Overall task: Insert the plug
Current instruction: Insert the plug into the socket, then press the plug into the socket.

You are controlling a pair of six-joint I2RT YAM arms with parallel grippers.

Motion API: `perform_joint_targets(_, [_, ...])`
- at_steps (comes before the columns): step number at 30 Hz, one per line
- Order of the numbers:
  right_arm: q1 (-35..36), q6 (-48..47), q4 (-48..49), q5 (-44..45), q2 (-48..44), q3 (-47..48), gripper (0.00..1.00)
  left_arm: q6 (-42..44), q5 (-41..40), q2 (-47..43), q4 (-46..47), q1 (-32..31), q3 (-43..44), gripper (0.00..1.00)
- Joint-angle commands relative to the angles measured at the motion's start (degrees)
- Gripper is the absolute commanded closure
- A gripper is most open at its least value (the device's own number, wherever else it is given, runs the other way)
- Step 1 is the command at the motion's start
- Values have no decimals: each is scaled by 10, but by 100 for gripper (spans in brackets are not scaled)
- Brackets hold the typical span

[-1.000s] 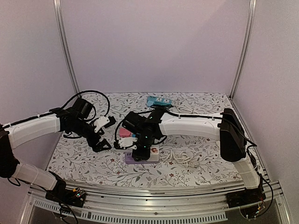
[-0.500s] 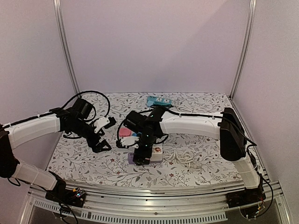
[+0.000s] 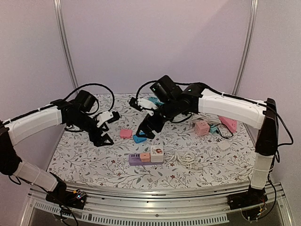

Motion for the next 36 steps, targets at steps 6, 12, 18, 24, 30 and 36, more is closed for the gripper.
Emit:
perform_joint_targets(6, [-140, 395, 129, 49, -191, -264, 27, 17, -15, 137, -51, -179, 156, 47])
perform_joint_targets(12, [-141, 509, 220, -41, -232, -386, 41, 3, -7, 205, -7, -244, 167, 43])
perform_joint_targets(18, [-98, 505, 250, -94, -182, -395, 50, 3, -33, 227, 56, -253, 138, 46])
perform_joint_targets(24, [-85, 515, 259, -86, -144, -397, 63, 3, -31, 242, 72, -253, 127, 54])
perform_joint_targets(30, [-77, 514, 259, -85, -143, -406, 71, -4, -36, 251, 88, -253, 121, 65])
perform_joint_targets(36, [-72, 514, 259, -69, -131, -422, 75, -8, -19, 264, 88, -253, 119, 70])
